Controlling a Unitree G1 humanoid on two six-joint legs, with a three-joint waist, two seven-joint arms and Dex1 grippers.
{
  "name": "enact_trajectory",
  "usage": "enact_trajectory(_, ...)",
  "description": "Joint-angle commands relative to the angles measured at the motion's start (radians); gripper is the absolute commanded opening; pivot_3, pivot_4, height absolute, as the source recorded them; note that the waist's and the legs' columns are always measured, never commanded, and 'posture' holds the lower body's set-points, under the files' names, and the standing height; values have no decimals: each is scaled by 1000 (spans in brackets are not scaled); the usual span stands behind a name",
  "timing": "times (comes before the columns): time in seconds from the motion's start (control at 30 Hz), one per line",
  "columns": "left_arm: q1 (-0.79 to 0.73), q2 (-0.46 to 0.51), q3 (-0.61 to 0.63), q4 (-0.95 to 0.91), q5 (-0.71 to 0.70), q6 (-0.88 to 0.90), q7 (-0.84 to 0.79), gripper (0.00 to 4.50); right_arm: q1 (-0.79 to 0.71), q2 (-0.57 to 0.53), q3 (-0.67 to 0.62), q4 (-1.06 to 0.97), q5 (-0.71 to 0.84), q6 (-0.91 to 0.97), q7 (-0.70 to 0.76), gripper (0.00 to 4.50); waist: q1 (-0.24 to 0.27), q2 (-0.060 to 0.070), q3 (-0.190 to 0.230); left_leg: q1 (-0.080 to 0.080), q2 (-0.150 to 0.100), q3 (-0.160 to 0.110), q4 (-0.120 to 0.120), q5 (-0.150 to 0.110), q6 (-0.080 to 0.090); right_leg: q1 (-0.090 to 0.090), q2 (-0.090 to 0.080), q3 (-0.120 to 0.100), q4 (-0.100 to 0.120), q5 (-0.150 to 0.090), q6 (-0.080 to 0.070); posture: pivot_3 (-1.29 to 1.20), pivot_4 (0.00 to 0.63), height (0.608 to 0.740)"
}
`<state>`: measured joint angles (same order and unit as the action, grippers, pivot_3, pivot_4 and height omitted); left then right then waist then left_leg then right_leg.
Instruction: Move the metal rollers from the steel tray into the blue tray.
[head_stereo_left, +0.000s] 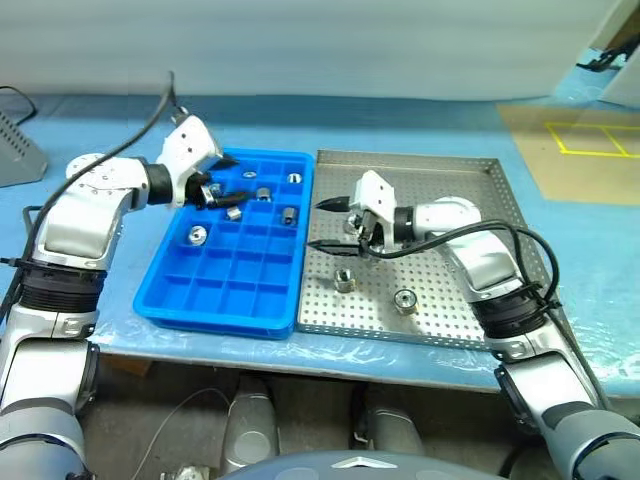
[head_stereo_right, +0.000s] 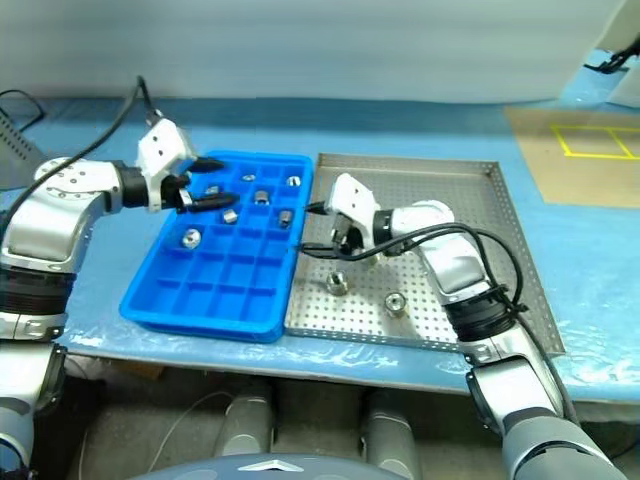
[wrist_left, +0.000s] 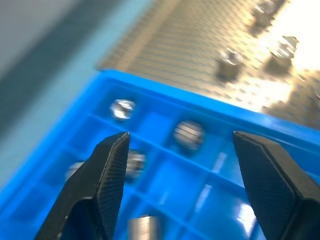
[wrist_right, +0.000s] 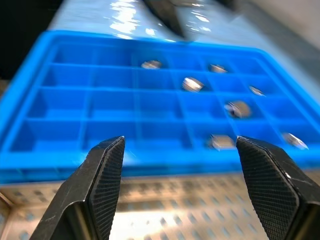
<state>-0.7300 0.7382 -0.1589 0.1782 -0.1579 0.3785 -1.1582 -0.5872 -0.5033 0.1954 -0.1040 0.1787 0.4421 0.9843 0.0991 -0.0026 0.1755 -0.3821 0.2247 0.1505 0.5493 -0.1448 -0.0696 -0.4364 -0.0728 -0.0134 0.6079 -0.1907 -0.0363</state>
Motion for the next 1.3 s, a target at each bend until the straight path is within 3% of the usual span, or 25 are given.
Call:
enact_trajectory(0.03, -26, -11, -46, 89, 25, -83, -77, 3441, 75, -38, -92, -129, 28, 73, -72, 3697, -17, 0, 0, 0, 0, 0, 0, 0, 0, 0, 0, 0, 0, 0, 0, -233, 150, 740)
enact_trajectory(0.43, -155, -277, -192, 254, 68, -249, -213, 3441, 314, -78, -169, -428, 29, 250, -271, 3697, -107, -1, 0, 2, -1, 4, 3, -1, 2, 1, 1, 6, -1, 1, 1, -472, 150, 740)
enact_trajectory(0.87, -206, -308, -317, 415, 227, -399, -309, 3441, 376, -85, -148, -460, 24, 267, -349, 3697, -138, 0, 0, 0, 0, 4, 11, -7, 12, 1, 3, 9, -2, 1, 2, -482, 150, 740)
enact_trajectory(1.3, -184, -385, -353, 474, 283, -372, -311, 3441, 385, -93, -117, -433, -19, 232, -386, 3697, -140, 0, 0, 0, 0, 4, 12, -7, 12, 2, 3, 9, -2, 1, 2, -500, 150, 740)
